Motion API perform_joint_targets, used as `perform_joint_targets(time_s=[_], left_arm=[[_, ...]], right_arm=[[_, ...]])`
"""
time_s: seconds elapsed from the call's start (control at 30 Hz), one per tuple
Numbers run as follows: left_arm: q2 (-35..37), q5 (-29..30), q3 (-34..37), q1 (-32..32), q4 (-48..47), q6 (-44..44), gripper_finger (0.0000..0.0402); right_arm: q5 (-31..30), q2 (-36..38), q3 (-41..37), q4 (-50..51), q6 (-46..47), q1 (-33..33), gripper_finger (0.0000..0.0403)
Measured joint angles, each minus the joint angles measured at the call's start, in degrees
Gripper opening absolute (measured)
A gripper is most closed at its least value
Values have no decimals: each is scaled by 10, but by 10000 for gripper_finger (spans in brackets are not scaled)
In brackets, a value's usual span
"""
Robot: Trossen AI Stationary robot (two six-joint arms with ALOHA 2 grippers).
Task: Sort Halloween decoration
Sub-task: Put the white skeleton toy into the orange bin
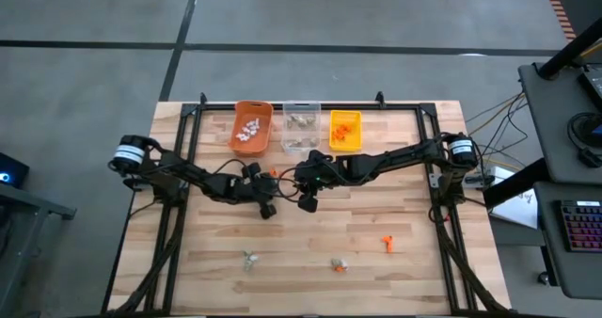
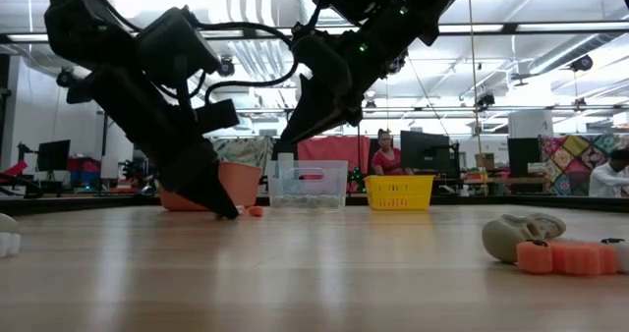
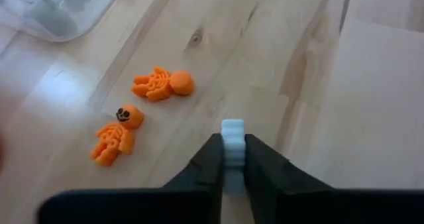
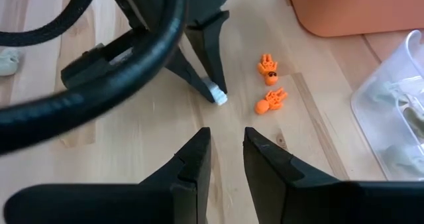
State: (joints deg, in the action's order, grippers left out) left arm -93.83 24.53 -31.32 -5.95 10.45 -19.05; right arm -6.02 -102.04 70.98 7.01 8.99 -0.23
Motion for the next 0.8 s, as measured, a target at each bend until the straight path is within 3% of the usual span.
perform_joint_targets(time_s=[0.17, 0.43, 0.63, 0.8], left_arm=[[54, -18, -6, -11, -48, 8, 15], [227, -28, -57, 18, -248, 94, 11], [313, -4, -91, 130, -328, 152, 10], [323, -4, -104, 265, -329, 185, 9]], right_arm=[[0, 0, 0, 0, 0, 0, 79], [0, 0, 0, 0, 0, 0, 79], [0, 0, 0, 0, 0, 0, 79], [0, 0, 0, 0, 0, 0, 79]])
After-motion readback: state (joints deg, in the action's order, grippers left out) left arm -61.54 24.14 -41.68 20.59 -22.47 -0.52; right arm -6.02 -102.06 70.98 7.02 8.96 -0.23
